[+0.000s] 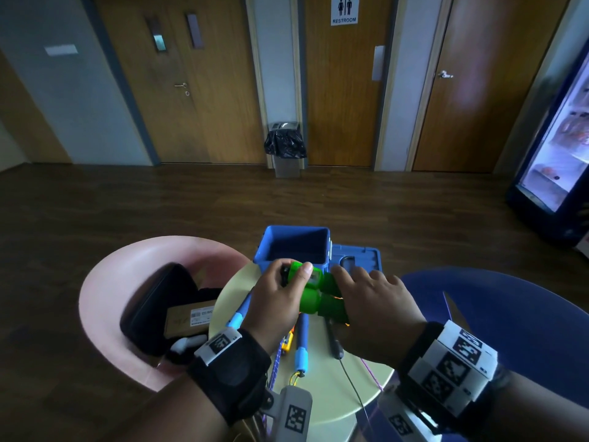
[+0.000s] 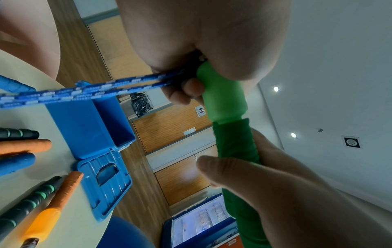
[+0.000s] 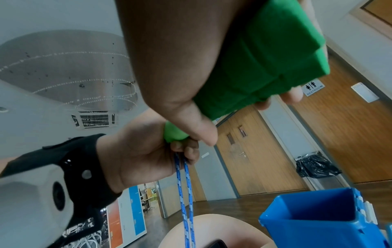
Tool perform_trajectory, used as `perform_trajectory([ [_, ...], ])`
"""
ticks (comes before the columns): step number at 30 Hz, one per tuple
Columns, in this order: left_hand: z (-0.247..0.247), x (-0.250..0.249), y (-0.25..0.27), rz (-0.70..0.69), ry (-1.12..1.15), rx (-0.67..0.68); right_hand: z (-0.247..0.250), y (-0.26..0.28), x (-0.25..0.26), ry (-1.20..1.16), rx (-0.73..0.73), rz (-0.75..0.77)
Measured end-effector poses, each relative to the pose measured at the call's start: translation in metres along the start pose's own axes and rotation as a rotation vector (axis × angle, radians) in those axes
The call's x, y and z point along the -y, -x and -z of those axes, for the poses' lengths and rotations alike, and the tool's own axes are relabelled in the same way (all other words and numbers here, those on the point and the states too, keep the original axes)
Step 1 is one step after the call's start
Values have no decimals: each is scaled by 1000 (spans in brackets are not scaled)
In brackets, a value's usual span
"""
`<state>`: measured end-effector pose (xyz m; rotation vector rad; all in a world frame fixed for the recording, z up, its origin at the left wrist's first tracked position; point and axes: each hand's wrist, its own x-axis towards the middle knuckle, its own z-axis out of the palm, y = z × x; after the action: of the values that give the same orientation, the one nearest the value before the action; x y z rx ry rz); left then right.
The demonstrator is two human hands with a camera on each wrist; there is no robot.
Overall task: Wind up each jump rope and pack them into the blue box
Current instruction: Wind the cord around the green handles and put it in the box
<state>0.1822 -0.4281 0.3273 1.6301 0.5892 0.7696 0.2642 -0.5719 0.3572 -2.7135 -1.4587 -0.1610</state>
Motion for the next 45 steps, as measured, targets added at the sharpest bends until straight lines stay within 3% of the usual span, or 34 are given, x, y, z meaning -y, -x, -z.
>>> perform_trajectory([
  [14,-13,4,1,44,-123,-12,-13,-8,-11,24,-31,-43],
  [16,-11,6,-1,64,-143,17,-15,-9,-16,-20,-25,-45],
  [20,-6,8,-3,111,26,166,-19,-5,-26,-167,-5,-102],
  [24,6,6,-4,-98,-122,250,-17,2,-37,-477,92,-267],
  [30,-10,1,4,-181,-124,296,-11,8,-39,-1531,137,-378],
  [33,-23,-7,5,-193,-173,377,-13,10,-36,-2001,226,-327],
  [41,-33,-28,3,-190,-244,545,-16,23,-44,-2326,293,-238],
  [45,-36,-42,-6,-203,-140,439,-7,30,-46,-2399,346,-170],
])
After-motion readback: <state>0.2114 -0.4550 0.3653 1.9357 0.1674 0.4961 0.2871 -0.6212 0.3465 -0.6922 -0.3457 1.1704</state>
